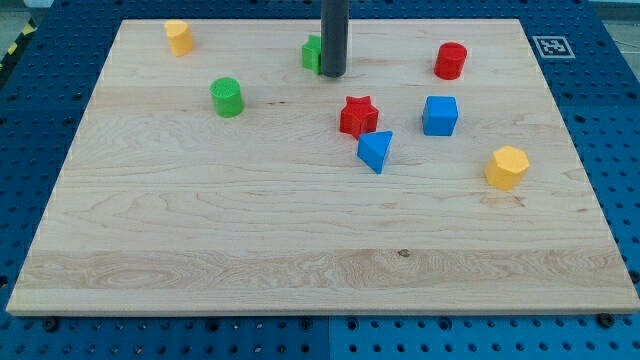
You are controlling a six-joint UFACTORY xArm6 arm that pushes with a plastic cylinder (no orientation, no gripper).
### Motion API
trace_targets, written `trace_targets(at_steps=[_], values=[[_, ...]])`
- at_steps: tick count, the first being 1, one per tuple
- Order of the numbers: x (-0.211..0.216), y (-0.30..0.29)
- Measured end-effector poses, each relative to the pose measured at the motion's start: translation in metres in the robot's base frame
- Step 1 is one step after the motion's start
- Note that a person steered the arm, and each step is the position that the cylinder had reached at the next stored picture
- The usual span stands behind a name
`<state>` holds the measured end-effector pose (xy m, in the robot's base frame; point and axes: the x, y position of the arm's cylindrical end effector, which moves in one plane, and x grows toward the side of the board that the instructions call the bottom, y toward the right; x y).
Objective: Move the red circle towards the yellow hexagon
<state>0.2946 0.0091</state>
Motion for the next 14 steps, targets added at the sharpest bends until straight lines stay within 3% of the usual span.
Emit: trace_targets(at_steps=[1, 2, 5, 8, 12, 14], values=[[0.02, -0.015], [-0.016, -0.028], [-0.018, -0.055], [0.03, -0.048], [0.024, 0.117], [-0.055, 0.132]])
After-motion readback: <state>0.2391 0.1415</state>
